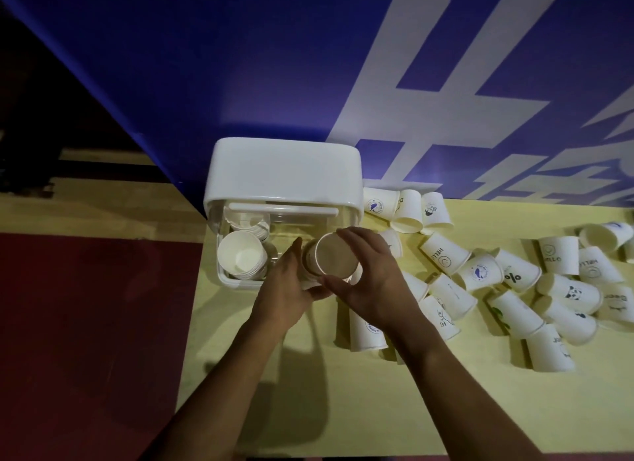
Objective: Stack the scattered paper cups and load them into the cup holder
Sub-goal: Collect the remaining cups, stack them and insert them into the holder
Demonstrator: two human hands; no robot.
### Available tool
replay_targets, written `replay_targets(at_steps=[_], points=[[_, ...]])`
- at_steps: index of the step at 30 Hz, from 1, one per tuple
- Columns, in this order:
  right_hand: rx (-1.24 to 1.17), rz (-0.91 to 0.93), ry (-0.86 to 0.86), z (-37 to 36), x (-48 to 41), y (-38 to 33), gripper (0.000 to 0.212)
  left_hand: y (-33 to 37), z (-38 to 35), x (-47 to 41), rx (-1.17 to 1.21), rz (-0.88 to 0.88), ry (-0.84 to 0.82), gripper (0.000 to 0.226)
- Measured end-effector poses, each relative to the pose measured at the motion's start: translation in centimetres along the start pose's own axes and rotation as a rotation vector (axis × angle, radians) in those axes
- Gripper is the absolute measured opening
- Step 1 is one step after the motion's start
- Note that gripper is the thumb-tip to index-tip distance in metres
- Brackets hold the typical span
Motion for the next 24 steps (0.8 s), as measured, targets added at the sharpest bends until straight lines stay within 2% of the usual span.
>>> replay_targets(at_steps=[1, 4, 7, 9, 11, 16, 24], points=[[0.016, 0.003, -0.015, -0.6, -0.1, 0.0, 0.077, -0.2, 0.2, 0.2, 0.034, 0.011, -0.008, 0.105], [0.050, -0.010, -0.067, -2.5, -0.4, 0.2, 0.079, -1.1, 0.6, 0.7, 0.078, 0.051, -0.047, 0.085], [0.011, -0.064, -0.116, -4.1, -0.9, 0.7, 0.078, -1.0, 1.1, 0.9, 0.231, 0.050, 0.007, 0.071], [-0.050, -0.087, -0.145, -4.7, -1.0, 1.0, 0.075, -0.2, 1.5, 1.1, 0.328, 0.055, 0.059, 0.051], [-0.087, -0.088, -0.153, -4.9, -0.8, 1.3, 0.073, 0.6, 1.5, 1.0, 0.338, 0.033, 0.074, 0.041], [-0.135, -0.140, -0.131, -5.2, -0.5, 1.9, 0.072, 0.9, 1.3, 0.7, 0.208, -0.016, 0.106, 0.046], [-0.130, -0.120, -0.124, -4.7, -0.2, 1.2, 0.072, 1.2, 1.4, 0.8, 0.174, -0.007, 0.113, 0.046]])
Point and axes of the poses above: each hand's wrist, its own x-axis away from the middle knuckle, its own z-axis out of the back of the hand, y = z × x, the point moved 7 cm from there along -x, towards the middle knuckle, and after that the axes turned 9 degrees about x, right-handed, at the moved point
